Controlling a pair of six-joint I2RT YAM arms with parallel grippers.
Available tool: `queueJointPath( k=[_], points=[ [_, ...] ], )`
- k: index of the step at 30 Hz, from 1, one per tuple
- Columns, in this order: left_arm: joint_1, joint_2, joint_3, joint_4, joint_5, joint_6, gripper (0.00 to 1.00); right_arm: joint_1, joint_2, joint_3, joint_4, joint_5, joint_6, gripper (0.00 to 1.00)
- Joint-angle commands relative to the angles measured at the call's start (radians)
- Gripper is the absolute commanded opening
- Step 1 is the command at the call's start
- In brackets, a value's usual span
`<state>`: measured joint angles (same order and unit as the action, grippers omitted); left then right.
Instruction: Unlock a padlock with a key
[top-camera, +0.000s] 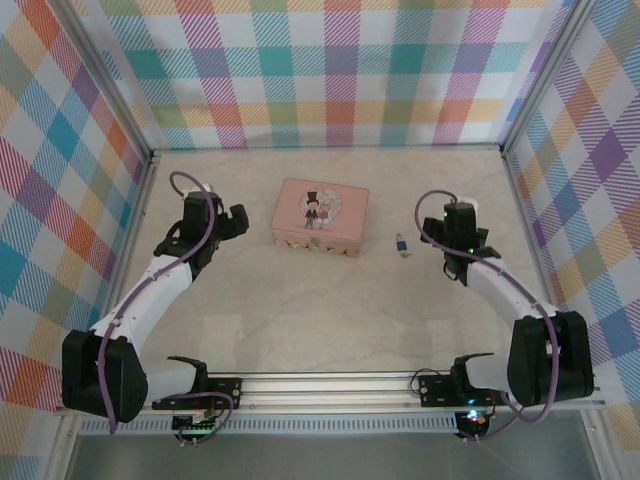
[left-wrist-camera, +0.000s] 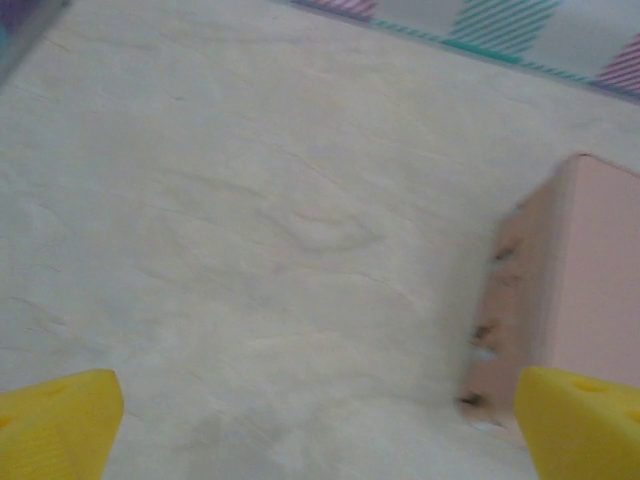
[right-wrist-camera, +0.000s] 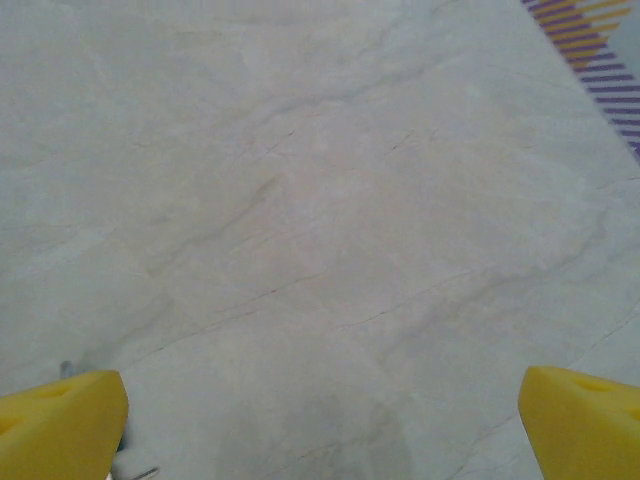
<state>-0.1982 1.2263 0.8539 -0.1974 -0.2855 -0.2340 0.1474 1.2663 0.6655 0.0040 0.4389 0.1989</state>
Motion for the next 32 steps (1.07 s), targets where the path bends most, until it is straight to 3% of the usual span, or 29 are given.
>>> queueJointPath(
  k=[1,5,8,12,14,16,17,18,19,20,32],
  points=[
    [0.054,0.012,-0.087,0.190,-0.111,0.144,1.00,-0.017,0.008,-0.087,0.315,0.018,-0.069,1.00],
    [0.104,0.130,-0.154,0.348,-0.077,0.161,1.00,-0.020,0.109,-0.111,0.417,-0.007,-0.119,0.99],
    [0.109,0.195,-0.217,0.511,-0.053,0.153,1.00,-0.023,0.166,-0.195,0.650,0.000,-0.154,1.00],
    [0.112,0.235,-0.308,0.708,-0.017,0.199,1.00,-0.036,0.213,-0.279,0.853,-0.095,-0.181,1.00],
    [0.115,0.279,-0.373,0.850,-0.015,0.191,1.00,-0.050,0.204,-0.287,0.843,-0.176,-0.190,1.00],
    [0.115,0.322,-0.438,0.994,0.093,0.239,1.00,-0.087,0.249,-0.319,0.927,-0.294,-0.186,1.00],
    [0.110,0.360,-0.459,1.101,0.104,0.260,1.00,-0.092,0.296,-0.327,1.026,-0.278,-0.189,1.00],
    [0.109,0.334,-0.439,0.999,0.106,0.251,1.00,-0.095,0.262,-0.300,0.904,-0.264,-0.166,1.00],
    [0.111,0.337,-0.439,1.018,0.112,0.250,1.00,-0.099,0.264,-0.275,0.857,-0.234,-0.147,1.00],
    [0.111,0.343,-0.448,1.041,0.103,0.252,1.00,-0.097,0.278,-0.291,0.921,-0.230,-0.160,1.00],
    [0.109,0.337,-0.444,1.023,0.095,0.250,1.00,-0.106,0.270,-0.272,0.865,-0.268,-0.159,1.00]
  ],
)
